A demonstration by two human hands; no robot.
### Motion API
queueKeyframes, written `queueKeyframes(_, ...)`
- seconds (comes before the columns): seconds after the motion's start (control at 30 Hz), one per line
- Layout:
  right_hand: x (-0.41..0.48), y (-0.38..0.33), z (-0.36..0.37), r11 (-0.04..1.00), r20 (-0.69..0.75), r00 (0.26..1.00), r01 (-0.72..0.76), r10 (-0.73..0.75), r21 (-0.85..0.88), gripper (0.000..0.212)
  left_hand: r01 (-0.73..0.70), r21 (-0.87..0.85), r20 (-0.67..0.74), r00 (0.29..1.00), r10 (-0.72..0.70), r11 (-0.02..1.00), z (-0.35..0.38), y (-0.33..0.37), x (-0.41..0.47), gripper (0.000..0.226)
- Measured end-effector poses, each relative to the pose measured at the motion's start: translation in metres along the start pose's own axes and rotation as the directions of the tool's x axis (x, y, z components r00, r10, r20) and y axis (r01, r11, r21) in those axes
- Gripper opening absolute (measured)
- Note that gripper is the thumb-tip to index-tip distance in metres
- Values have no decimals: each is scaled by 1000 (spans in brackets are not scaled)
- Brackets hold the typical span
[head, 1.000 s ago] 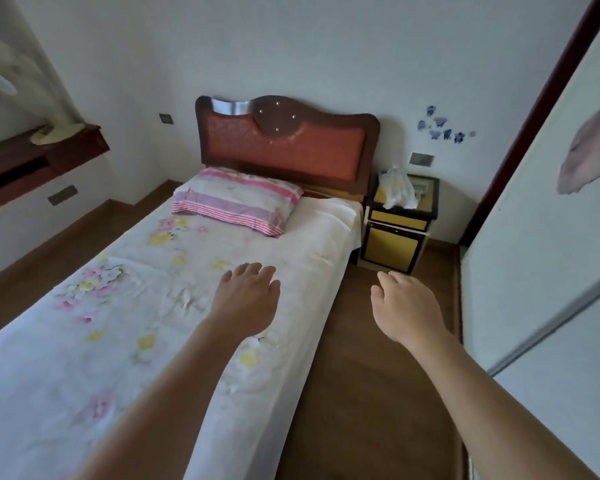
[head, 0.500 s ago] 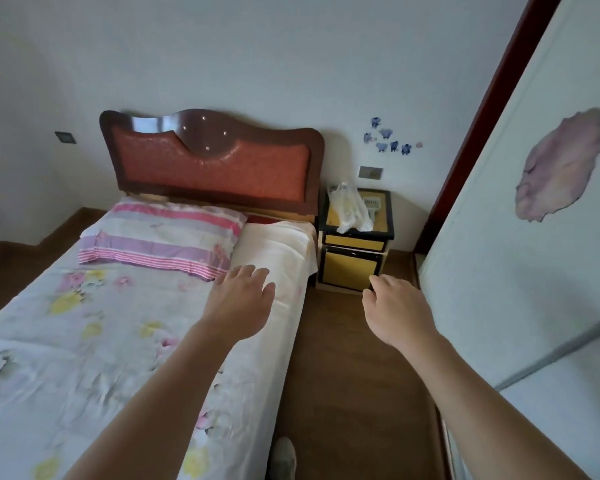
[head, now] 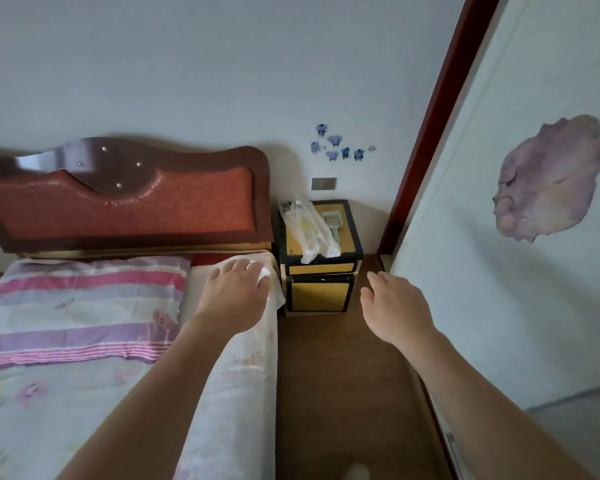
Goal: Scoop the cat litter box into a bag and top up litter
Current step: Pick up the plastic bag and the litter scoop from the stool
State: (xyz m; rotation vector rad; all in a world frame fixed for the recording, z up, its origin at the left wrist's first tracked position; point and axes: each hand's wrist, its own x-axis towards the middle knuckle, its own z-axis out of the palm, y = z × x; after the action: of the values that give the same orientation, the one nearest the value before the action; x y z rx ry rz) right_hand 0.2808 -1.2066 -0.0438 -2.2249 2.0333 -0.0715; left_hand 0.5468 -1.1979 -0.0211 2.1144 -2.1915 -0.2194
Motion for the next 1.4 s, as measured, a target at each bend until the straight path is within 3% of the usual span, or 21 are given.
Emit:
queueKeyframes(0.57, 284, 86, -16, 997, -71, 995, 76, -76, -2, 39, 35, -20, -12, 999, -35, 999, 8, 54, 282, 43)
queueKeyframes(0.93, 415, 85, 3, 989, 23, 989, 147, -147, 14, 39, 93, -26, 66, 994, -91, 995, 35, 33, 402, 39)
queueKeyframes(1.23, 504, 84, 59, 994, 157, 987, 26, -43, 107, 40, 179, -106, 173, 972, -159, 978, 87, 14, 505, 40)
queueKeyframes(1.4, 544, 97, 101, 975, 265, 964, -58, -2, 215, 41, 363, -305, 326, 908, -262, 880, 134, 9, 542, 54)
